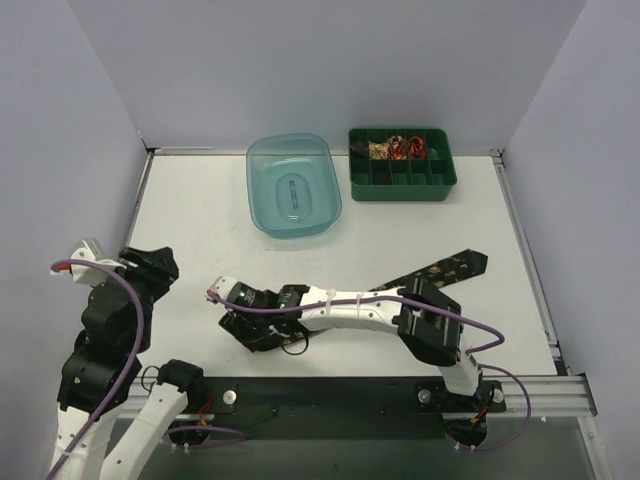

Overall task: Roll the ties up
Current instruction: Flatten out the tie at the center of the board.

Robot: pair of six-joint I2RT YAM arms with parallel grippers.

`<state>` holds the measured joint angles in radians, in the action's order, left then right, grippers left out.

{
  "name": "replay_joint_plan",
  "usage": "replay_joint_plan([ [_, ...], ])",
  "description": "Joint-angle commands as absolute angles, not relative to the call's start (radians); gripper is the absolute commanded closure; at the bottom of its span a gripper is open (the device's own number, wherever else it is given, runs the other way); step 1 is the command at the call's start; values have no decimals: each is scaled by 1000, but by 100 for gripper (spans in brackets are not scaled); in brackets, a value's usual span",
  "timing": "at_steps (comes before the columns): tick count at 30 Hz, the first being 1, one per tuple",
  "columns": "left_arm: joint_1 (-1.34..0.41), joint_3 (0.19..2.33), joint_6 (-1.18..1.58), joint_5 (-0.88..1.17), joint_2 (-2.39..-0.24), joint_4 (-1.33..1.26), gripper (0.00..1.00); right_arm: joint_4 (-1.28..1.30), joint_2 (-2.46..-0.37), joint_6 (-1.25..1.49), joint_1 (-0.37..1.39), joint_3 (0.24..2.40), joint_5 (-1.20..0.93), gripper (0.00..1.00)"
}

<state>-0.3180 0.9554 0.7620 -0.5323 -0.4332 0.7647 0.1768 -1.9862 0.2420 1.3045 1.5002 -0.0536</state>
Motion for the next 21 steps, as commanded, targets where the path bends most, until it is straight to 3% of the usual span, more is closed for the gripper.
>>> replay_joint_plan([
  [1,-311,996,719,-600,-416,795,40,221,-1994,155,1345,1519,-117,52],
  [7,-313,994,704,-614,-417,796,40,238,-1971,54,1381,1480,-166,41],
  [13,-313,953,696,-577,-433,778,40,233,-1941,87,1370,1460,-100,41],
  [21,-311,867,690,-460,-491,729,35,173,-1702,230,1099,1269,-77,40],
])
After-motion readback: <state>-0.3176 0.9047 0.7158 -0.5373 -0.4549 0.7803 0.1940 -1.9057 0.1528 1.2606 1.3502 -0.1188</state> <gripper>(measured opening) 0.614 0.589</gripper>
